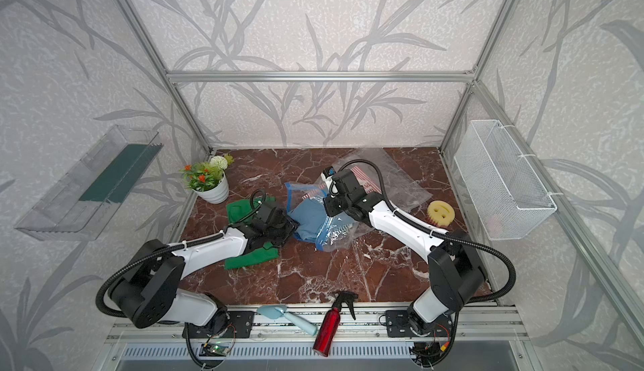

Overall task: Take the tank top out of the vacuum bag
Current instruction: Take out the tank top from the vacuum bag.

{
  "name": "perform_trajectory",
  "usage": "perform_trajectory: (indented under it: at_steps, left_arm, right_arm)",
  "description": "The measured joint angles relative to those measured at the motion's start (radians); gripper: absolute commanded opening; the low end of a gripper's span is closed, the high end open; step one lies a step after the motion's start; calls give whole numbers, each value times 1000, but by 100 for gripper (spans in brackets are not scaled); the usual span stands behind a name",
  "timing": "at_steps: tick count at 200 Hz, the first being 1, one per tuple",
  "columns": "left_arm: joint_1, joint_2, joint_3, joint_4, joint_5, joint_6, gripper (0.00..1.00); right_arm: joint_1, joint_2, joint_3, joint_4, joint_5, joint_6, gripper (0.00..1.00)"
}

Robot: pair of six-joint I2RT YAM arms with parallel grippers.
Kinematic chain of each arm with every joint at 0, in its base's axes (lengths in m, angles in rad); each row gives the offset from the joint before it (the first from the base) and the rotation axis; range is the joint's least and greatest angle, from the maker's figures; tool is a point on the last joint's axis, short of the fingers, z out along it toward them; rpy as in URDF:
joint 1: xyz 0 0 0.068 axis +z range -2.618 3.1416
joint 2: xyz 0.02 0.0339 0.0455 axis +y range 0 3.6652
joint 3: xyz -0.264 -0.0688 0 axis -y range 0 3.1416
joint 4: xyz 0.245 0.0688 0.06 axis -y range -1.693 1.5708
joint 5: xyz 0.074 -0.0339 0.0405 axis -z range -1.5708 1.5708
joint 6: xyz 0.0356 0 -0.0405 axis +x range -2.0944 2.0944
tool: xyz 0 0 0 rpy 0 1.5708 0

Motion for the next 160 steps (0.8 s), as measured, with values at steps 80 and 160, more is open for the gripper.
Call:
perform_trajectory:
  at_steps: [80,160]
  left_arm:
    - [-6,95,60,11,79,-38,50]
    - [-54,207,79,124,150,-172,49]
  right_arm:
    - [0,0,0,3,-10,8,0]
    - [0,1,0,8,-30,11,0]
